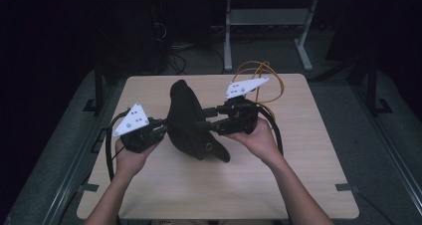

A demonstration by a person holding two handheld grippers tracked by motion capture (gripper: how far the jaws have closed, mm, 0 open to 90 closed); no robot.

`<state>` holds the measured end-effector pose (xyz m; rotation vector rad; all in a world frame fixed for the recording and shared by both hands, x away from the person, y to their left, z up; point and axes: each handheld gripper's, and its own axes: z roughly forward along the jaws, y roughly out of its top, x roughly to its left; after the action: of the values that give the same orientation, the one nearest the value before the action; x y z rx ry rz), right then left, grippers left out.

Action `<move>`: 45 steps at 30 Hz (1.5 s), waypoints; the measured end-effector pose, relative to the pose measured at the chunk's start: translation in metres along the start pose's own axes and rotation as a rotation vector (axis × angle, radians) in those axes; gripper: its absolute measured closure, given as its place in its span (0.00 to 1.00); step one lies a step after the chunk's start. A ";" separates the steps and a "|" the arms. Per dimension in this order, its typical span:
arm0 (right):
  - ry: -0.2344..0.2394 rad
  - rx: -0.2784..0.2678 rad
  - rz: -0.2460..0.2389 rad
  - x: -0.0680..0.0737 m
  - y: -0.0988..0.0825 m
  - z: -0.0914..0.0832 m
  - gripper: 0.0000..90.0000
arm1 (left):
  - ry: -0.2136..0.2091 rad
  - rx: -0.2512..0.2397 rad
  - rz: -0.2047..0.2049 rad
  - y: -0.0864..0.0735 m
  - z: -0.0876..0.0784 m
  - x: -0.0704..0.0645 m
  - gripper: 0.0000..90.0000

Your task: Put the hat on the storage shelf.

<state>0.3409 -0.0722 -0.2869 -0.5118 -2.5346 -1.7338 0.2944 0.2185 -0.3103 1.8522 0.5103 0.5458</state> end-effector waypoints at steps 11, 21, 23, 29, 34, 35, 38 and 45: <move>-0.099 0.055 -0.031 -0.001 -0.018 -0.012 0.41 | -0.020 0.013 -0.048 0.000 -0.012 0.013 0.96; -0.176 0.101 -0.022 -0.008 -0.045 -0.028 0.37 | -0.034 0.035 -0.070 0.005 -0.011 0.023 0.96; -0.188 0.107 -0.018 -0.011 -0.051 -0.032 0.37 | -0.040 0.032 -0.085 0.005 -0.011 0.023 0.96; -0.217 0.116 0.000 -0.015 -0.064 -0.039 0.35 | -0.056 0.029 -0.094 0.008 -0.013 0.025 0.96; -0.240 0.123 0.017 -0.018 -0.077 -0.045 0.34 | -0.058 0.037 -0.098 0.008 -0.013 0.026 0.96; -0.241 0.124 0.020 -0.018 -0.078 -0.046 0.34 | -0.057 0.043 -0.097 0.008 -0.014 0.027 0.96; -0.256 0.129 0.027 -0.020 -0.085 -0.049 0.34 | -0.058 0.043 -0.106 0.008 -0.014 0.030 0.96; -0.280 0.137 0.053 -0.025 -0.098 -0.057 0.33 | -0.061 0.049 -0.119 0.009 -0.013 0.035 0.96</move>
<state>0.3275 -0.1623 -0.3587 -0.8589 -2.7683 -1.5531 0.3155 0.2453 -0.2938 1.8649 0.5937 0.3991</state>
